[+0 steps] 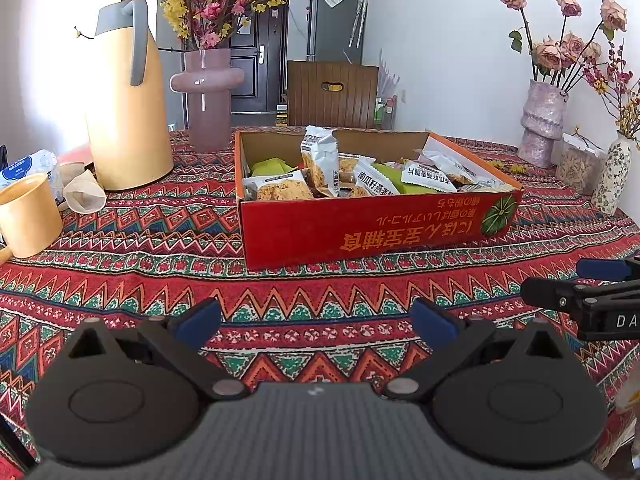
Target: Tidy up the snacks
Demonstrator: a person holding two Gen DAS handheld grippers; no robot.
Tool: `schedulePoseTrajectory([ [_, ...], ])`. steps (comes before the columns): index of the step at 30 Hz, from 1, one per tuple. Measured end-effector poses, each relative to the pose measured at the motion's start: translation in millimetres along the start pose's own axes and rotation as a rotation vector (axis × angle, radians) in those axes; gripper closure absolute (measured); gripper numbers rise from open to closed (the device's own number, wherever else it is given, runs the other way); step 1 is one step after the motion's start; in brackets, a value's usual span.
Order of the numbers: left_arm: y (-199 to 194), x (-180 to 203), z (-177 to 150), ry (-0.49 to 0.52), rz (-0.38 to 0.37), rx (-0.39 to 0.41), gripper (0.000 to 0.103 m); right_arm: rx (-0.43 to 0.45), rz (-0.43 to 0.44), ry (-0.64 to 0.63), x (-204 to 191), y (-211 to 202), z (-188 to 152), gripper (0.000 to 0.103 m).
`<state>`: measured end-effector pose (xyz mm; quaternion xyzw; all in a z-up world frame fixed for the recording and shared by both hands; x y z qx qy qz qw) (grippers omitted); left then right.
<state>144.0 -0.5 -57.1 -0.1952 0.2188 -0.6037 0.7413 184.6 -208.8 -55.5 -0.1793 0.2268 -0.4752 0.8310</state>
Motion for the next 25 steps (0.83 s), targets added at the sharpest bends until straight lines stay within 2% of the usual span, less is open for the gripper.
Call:
schedulePoseTrajectory([
  [25, -1.6, -0.5, 0.4, -0.015, -0.035, 0.004, 0.000, -0.007, 0.000, 0.000, -0.6, 2.1, -2.7, 0.000],
])
Point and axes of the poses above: each gripper's, at about its wrist camera, not at the fingertips, and y roughly the way its jaws point, x to its right, z to its top, the point moved 6 cm from there along y, roughly the way its jaws point, and after that the axes turned 13 degrees about z, right-handed, at the moved point
